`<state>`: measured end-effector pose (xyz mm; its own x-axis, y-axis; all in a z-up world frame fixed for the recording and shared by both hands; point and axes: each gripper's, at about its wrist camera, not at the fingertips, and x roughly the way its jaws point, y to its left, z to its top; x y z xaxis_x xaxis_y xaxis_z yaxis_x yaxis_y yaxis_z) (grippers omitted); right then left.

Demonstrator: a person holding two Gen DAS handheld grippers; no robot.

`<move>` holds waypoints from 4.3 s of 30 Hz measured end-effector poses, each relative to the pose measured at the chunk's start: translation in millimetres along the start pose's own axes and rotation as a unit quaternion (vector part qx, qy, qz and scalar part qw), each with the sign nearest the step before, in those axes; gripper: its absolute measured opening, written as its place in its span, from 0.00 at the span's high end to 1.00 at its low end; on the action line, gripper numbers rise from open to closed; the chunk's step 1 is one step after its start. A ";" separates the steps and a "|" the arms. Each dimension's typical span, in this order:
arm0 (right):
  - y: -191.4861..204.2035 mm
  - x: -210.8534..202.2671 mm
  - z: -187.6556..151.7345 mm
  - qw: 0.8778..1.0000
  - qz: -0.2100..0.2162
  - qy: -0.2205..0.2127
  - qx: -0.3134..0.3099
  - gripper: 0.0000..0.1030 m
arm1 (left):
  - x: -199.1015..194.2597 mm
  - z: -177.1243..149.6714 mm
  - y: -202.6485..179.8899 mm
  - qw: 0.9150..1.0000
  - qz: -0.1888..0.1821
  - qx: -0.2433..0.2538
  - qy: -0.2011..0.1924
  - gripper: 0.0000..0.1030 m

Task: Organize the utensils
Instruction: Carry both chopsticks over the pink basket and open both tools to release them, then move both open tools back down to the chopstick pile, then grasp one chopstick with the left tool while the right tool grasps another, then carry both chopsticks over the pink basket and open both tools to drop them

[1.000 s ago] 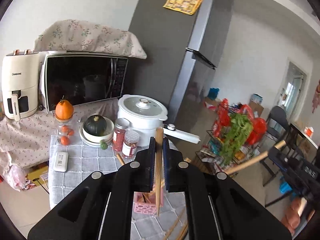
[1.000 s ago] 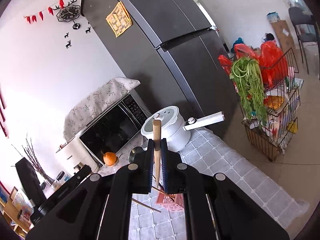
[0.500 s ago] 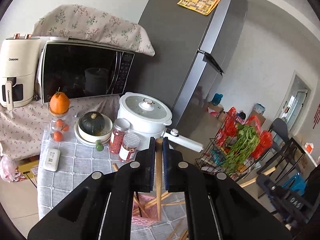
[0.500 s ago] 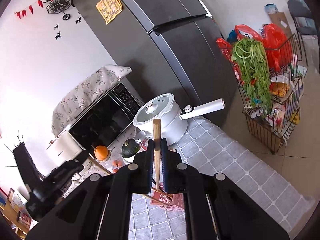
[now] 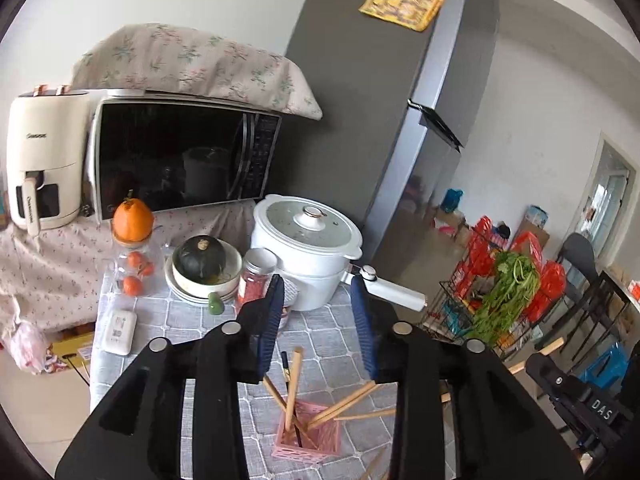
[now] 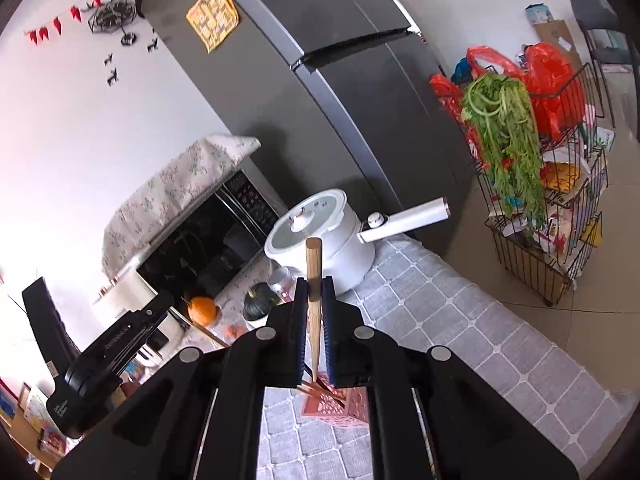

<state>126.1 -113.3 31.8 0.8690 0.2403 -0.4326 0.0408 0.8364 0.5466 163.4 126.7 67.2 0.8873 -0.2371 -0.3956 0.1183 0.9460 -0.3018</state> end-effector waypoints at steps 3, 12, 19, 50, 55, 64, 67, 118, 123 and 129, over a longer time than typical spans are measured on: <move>-0.2 10.2 -3.9 1.000 -0.010 0.008 -0.005 0.93 | -17.5 -6.4 16.8 1.000 0.010 -0.023 -0.019 0.56; 8.1 37.6 -13.3 1.000 -0.022 0.013 -0.016 0.93 | -51.6 -9.9 44.2 0.998 0.020 -0.045 -0.035 0.50; 14.7 43.2 -17.4 0.999 -0.022 -0.009 -0.031 0.53 | -47.4 -14.9 44.3 0.999 0.024 -0.039 -0.018 0.49; -200.6 17.0 -66.7 0.947 -0.211 0.211 0.117 0.11 | 127.0 -237.6 -98.7 0.909 -0.007 0.178 0.378 0.46; -218.6 25.2 -78.5 0.934 -0.193 0.261 0.151 0.11 | 169.8 -259.2 -106.7 0.895 0.022 0.176 0.409 0.53; -222.4 32.1 -85.2 0.925 -0.190 0.283 0.167 0.11 | 194.8 -263.0 -111.8 0.880 0.031 0.194 0.431 0.59; -221.9 39.0 -89.9 0.922 -0.202 0.290 0.156 0.11 | 190.6 -262.9 -111.3 0.881 0.026 0.205 0.425 0.76; -3.1 -88.5 -29.5 0.989 -0.038 0.124 -0.076 1.00 | -96.7 -70.4 -14.6 0.989 -0.036 0.104 0.097 0.96; -4.3 -76.7 -6.2 0.986 -0.054 0.141 -0.070 0.98 | -104.6 -44.0 -20.0 0.992 -0.044 0.098 0.066 0.96; -111.1 42.2 -52.6 0.940 -0.211 0.267 -0.012 0.36 | -105.9 -59.4 -13.5 0.993 -0.062 0.076 0.070 0.96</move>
<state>132.2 -170.2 -85.0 0.4060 0.0919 -0.9093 0.3100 0.9221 0.2316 41.3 125.9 61.6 0.7926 -0.3723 -0.4829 0.2988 0.9275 -0.2247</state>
